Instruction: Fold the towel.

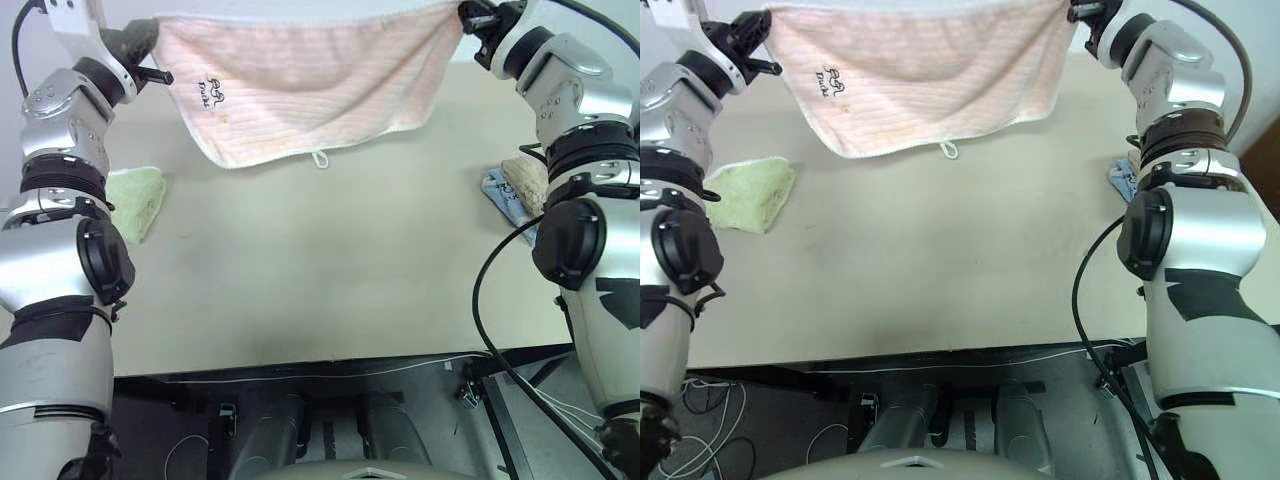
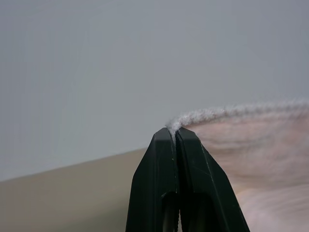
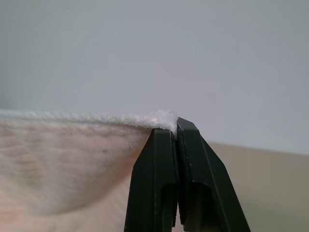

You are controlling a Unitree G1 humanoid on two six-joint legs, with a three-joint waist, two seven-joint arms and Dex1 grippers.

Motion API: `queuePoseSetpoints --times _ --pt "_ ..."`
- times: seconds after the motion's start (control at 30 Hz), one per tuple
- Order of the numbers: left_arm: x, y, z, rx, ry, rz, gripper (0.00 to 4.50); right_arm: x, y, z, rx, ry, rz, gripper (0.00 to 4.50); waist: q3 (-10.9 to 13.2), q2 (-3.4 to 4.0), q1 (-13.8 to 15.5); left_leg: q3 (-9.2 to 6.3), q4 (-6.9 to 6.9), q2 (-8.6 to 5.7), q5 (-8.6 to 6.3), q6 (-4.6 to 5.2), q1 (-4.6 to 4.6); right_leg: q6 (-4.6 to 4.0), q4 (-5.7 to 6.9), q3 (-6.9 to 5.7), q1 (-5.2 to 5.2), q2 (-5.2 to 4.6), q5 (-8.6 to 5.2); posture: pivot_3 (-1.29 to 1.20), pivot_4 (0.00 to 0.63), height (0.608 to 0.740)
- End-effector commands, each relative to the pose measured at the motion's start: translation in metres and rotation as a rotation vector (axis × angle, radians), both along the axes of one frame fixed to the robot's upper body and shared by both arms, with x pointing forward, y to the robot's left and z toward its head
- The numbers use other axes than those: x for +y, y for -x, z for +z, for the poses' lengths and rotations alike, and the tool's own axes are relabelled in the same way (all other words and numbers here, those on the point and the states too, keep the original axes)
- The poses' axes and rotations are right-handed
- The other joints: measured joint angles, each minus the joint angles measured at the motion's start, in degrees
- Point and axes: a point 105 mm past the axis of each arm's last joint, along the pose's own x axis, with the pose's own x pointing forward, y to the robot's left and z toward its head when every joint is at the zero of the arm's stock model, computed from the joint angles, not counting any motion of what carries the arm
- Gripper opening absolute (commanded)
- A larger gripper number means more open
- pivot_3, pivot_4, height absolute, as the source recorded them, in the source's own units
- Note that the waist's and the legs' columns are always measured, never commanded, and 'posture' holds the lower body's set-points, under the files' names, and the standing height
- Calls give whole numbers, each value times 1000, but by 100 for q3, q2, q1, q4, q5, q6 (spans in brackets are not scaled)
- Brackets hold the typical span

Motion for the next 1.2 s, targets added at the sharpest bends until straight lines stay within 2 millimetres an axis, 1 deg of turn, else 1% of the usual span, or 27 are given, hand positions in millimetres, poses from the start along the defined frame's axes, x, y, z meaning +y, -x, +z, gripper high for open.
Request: queuePoseSetpoints --times 0.03,0.1,0.17,0.23,0.4,0.53,0.63,0.8,0.9,0.97,1.07,1.1,1.2 --pt "13 11 4 -30 -38 -30 39 -9 16 16 -75 54 78 0 0 0 1 1 2 0 -1 3 -2 0 1 0 -1 0 0 0 150 740" --pt "10 17 -10 36 -67 -151 39 -18 20 3 -36 96 115 0 0 0 10 1 9 -1 -13 22 -4 0 1 -2 1 0 0 0 150 740" --pt "10 24 -15 48 -71 -237 39 -26 26 -8 5 113 155 0 0 0 14 2 14 -1 -13 23 -7 1 1 -6 2 0 0 0 150 740" --pt "12 32 -23 78 -69 -314 39 -30 36 -21 40 141 218 0 0 0 26 3 14 -1 -14 24 -7 1 2 -8 1 0 0 0 150 740" --pt "21 48 -45 149 -99 -412 39 -39 73 -68 188 251 353 0 0 0 34 1 23 -1 -14 25 -18 1 12 -10 -10 0 0 0 150 740" --pt "27 64 -60 208 -96 -507 39 -41 97 -85 264 265 386 0 0 1 10 3 34 0 -14 25 -19 1 21 -8 -12 1 0 0 150 740" --pt "28 77 -69 253 -89 -581 39 -43 115 -94 305 300 419 0 -1 1 9 2 40 1 -14 24 -19 1 34 -7 -14 1 0 0 150 740" --pt "27 115 -96 430 -75 -715 39 -45 144 -107 392 366 491 0 -1 2 14 2 59 2 -17 28 -17 1 38 -3 -2 0 0 0 150 740" --pt "31 136 -117 561 -11 -716 39 -46 150 -118 395 459 495 0 -1 1 40 1 60 2 -18 29 -9 1 38 -4 7 -1 0 0 150 740" --pt "33 151 -131 633 59 -740 39 -48 155 -133 436 496 507 0 -1 1 47 1 58 4 -20 27 11 0 36 -4 26 -2 0 0 150 740" --pt "31 173 -163 743 82 -736 39 -50 165 -153 484 532 541 0 -2 3 56 1 55 4 -26 23 18 -1 28 -3 34 -5 -1 0 150 740" --pt "29 178 -170 765 84 -733 39 -51 166 -156 487 540 539 0 -2 3 57 1 53 4 -28 19 17 -1 24 -3 35 -6 -1 0 150 740" --pt "20 190 -180 788 128 -738 39 -48 181 -167 511 559 588 0 -2 3 85 1 52 6 -29 18 14 -2 21 -4 34 -7 -1 0 150 740"
